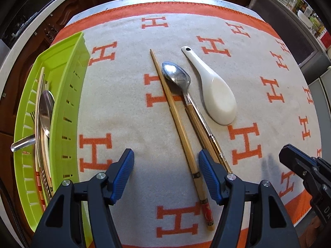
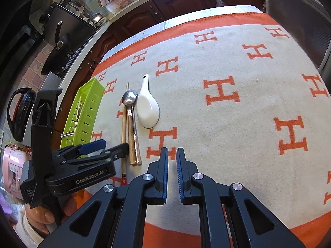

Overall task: Organize utensils
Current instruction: 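Grasp a wooden chopstick with the left tool and lift it, then lower the wooden chopstick into the tray with the left tool while the right tool grasps another wooden chopstick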

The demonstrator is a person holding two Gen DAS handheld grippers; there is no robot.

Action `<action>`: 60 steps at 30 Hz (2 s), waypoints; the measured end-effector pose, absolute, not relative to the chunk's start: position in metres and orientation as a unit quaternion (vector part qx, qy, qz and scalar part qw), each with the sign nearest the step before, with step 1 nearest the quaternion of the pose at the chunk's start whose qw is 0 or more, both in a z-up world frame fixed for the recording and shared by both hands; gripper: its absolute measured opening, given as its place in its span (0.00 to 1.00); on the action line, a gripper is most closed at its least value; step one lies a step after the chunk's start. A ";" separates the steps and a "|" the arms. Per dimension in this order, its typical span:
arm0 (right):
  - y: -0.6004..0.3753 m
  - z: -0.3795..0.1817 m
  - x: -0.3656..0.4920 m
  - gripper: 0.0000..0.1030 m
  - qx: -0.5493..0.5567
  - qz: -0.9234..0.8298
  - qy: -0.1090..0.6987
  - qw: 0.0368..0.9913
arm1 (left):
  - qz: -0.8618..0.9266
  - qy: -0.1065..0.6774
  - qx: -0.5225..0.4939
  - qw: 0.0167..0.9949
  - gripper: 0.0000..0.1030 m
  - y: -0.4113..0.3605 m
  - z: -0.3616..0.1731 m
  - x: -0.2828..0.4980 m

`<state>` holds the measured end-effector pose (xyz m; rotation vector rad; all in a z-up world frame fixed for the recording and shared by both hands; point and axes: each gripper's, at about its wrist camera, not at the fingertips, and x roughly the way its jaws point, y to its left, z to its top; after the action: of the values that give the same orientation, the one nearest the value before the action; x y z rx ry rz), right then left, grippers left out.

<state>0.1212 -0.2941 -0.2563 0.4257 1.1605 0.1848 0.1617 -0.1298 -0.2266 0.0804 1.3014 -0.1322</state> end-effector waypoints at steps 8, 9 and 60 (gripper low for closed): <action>-0.294 -0.261 0.122 0.08 0.198 0.084 0.546 0.810 | -0.065 0.596 0.039 0.799 0.64 -0.138 -0.229 0.171; -0.294 -0.262 0.122 0.08 0.197 0.084 0.546 0.810 | -0.067 0.590 0.040 0.803 0.62 -0.138 -0.228 0.171; -0.148 -0.281 0.195 0.15 -0.018 0.100 0.562 0.821 | -0.028 0.472 -0.030 0.881 0.04 0.058 -0.109 0.116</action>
<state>0.1953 -0.1480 -0.2807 -0.0379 1.1955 0.2130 0.1158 0.0581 -0.1090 -0.0632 0.9836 -0.0577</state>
